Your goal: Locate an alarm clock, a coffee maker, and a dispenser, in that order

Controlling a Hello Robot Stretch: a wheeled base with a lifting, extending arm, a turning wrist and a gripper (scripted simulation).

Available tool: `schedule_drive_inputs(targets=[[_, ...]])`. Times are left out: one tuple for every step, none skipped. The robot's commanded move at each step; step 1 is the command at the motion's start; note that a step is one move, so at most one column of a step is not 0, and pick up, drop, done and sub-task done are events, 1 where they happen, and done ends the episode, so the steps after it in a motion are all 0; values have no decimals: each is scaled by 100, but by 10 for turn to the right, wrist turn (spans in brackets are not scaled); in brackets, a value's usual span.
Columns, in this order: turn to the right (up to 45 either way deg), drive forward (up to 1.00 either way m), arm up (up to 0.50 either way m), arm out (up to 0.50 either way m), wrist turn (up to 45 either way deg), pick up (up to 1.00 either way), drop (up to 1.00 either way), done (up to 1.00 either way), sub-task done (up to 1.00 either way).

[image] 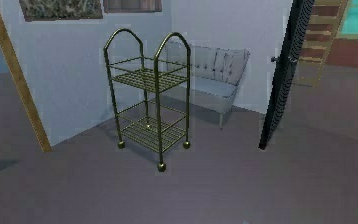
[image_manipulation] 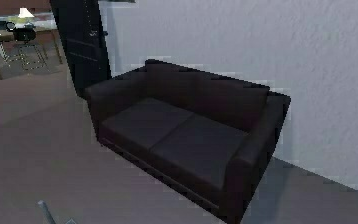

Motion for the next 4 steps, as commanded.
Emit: schedule_drive_inputs(targets=[[-450, 0, 0, 0, 0, 0, 0, 0, 0], [-180, 0, 0, 0, 0, 0, 0, 0, 0], [0, 30, 0, 0, 0, 0, 0, 0, 0], [450, 0, 0, 0, 0, 0, 0, 0, 0]])
